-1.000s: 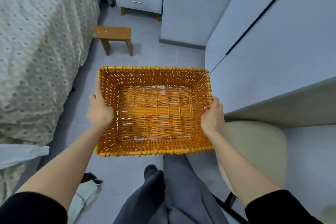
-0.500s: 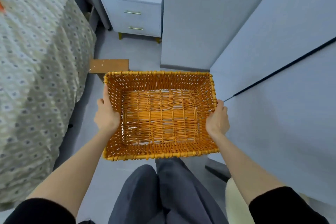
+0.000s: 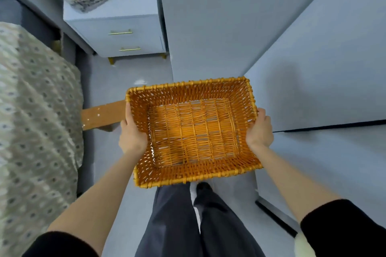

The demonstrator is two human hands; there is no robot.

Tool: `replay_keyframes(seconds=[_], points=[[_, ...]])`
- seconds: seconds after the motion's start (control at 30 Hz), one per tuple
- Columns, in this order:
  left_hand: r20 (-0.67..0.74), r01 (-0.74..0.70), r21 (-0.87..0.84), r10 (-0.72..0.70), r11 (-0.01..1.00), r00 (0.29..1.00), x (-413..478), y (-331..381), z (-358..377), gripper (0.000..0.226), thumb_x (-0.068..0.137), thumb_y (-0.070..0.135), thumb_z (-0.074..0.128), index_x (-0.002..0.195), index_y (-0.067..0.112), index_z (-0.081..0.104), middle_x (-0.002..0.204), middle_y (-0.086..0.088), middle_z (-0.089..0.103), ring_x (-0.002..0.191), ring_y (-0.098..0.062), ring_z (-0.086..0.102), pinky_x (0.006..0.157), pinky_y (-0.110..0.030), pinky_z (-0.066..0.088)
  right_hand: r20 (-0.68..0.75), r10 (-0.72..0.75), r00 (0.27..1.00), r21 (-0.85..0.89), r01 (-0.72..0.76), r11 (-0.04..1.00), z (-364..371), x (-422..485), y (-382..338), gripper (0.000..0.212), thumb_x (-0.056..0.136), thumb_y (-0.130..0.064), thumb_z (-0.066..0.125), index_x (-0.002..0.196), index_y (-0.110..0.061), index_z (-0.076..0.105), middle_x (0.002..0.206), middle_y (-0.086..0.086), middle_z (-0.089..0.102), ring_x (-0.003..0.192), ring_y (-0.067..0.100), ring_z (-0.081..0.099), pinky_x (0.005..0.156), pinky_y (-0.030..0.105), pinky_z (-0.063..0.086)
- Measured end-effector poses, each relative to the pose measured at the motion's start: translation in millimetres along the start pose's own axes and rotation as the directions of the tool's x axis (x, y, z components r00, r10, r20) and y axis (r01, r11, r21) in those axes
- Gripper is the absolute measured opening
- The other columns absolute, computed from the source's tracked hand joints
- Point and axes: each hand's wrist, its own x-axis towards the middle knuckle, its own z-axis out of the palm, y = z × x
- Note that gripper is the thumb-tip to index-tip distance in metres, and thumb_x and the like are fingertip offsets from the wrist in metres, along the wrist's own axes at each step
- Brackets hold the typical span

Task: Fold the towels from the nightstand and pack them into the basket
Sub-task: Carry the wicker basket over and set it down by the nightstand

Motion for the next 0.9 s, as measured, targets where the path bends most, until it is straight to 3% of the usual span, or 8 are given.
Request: replay_keyframes(seconds=[0.23, 0.4, 0.57, 0.77, 0.9], points=[[0.052, -0.036, 0.038, 0.034, 0.999, 0.998, 95, 27, 44, 0.09, 0.088, 0.002, 0.052, 0.147, 0.043, -0.001, 0.122, -0.016, 0.047, 0.084, -0.039, 0.059, 0.062, -0.04, 0.045, -0.021, 0.142, 0.99, 0.025, -0.141, 0.99, 48, 66, -28, 0.028, 0.096, -0.027, 0.043, 0.124, -0.023, 0.042, 0.108, 0.012, 0.053, 0.097, 0.034, 0.056, 0.071, 0.042, 0.042], [0.08, -0.035, 0.062, 0.03, 0.997, 0.996, 142, 35, 101, 0.093, 0.086, -0.003, 0.051, 0.149, 0.042, -0.002, 0.121, -0.017, 0.047, 0.085, -0.04, 0.059, 0.062, -0.041, 0.045, -0.031, 0.175, 0.984, 0.016, -0.174, 0.985, 94, 113, -22, 0.033, 0.095, -0.024, 0.042, 0.128, -0.021, 0.043, 0.112, 0.014, 0.053, 0.097, 0.036, 0.057, 0.073, 0.043, 0.044], [0.1, -0.031, 0.056, 0.025, 0.998, 0.995, 180, 28, 168, 0.092, 0.089, 0.0, 0.051, 0.148, 0.045, -0.003, 0.122, -0.018, 0.046, 0.088, -0.038, 0.058, 0.065, -0.042, 0.044, -0.009, 0.172, 0.985, 0.0, -0.172, 0.985, 152, 157, -2, 0.038, 0.094, -0.014, 0.04, 0.132, -0.019, 0.04, 0.119, 0.015, 0.05, 0.1, 0.037, 0.055, 0.076, 0.044, 0.045], [0.108, -0.015, 0.074, 0.007, 0.997, 0.994, 228, 9, 273, 0.092, 0.089, -0.005, 0.049, 0.149, 0.043, -0.002, 0.124, -0.018, 0.047, 0.09, -0.038, 0.058, 0.065, -0.041, 0.04, -0.02, 0.148, 0.989, 0.018, -0.148, 0.989, 243, 219, 25, 0.036, 0.094, -0.017, 0.04, 0.131, -0.016, 0.042, 0.12, 0.013, 0.051, 0.104, 0.035, 0.054, 0.075, 0.044, 0.045], [0.135, -0.026, 0.084, 0.015, 0.996, 0.991, 257, -4, 337, 0.093, 0.087, -0.009, 0.048, 0.15, 0.04, -0.001, 0.129, -0.018, 0.046, 0.095, -0.041, 0.058, 0.071, -0.048, 0.046, -0.025, 0.151, 0.988, 0.034, -0.15, 0.988, 304, 253, 45, 0.039, 0.093, -0.018, 0.044, 0.132, -0.014, 0.042, 0.119, 0.015, 0.052, 0.105, 0.036, 0.055, 0.077, 0.046, 0.047]])
